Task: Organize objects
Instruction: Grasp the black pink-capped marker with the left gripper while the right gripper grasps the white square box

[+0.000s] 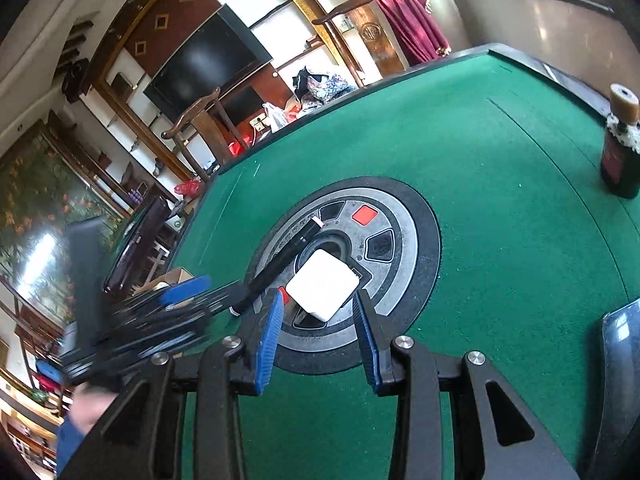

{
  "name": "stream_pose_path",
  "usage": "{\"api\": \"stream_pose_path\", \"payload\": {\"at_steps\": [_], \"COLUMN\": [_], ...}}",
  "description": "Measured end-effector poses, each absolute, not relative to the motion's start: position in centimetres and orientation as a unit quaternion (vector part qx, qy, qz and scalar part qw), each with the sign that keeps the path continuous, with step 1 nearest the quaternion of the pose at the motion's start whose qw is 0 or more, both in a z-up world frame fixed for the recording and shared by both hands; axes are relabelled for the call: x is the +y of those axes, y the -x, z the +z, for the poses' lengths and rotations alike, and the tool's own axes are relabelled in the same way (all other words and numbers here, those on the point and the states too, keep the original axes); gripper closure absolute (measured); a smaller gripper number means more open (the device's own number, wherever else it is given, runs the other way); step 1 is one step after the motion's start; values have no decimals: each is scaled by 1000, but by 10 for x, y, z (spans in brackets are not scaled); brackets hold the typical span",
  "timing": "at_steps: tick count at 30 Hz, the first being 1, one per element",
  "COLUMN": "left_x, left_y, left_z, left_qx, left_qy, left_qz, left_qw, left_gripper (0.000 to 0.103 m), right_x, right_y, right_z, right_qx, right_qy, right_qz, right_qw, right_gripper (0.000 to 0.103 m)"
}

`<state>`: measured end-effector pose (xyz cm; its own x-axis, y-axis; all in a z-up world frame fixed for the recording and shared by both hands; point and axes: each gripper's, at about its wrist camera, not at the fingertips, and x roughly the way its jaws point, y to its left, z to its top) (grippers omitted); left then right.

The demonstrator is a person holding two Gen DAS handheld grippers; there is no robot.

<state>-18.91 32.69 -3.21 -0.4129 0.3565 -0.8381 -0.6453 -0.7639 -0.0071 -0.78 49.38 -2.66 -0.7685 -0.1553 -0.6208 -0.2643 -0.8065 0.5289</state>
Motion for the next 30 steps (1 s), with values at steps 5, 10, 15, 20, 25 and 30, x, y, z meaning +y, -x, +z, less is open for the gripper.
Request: {"api": "stream_pose_path", "payload": {"at_steps": [5, 10, 15, 20, 25, 30], "left_x": [354, 348, 310, 276, 267, 275], "left_y": [211, 214, 181, 147, 141, 140], "left_z": [-52, -67, -73, -78, -79, -79], "left_qx": [187, 147, 109, 87, 84, 88], "left_qy": [458, 483, 484, 480, 468, 460], "left_qz": [823, 815, 826, 833, 837, 840], "left_qw": [281, 284, 269, 263, 270, 272], "left_gripper": [39, 88, 89, 89, 89, 89], "right_x": [501, 503, 497, 480, 459, 456], "right_y": [9, 11, 25, 58, 88, 93], "right_z": [-29, -28, -31, -37, -47, -65], "right_qx": [325, 312, 263, 190, 91, 77], "right_qy": [341, 337, 339, 361, 386, 404], "right_qz": [882, 888, 902, 913, 918, 912], "right_qw": [25, 33, 33, 21, 11, -13], "right_gripper": [67, 67, 47, 42, 42, 41]}}
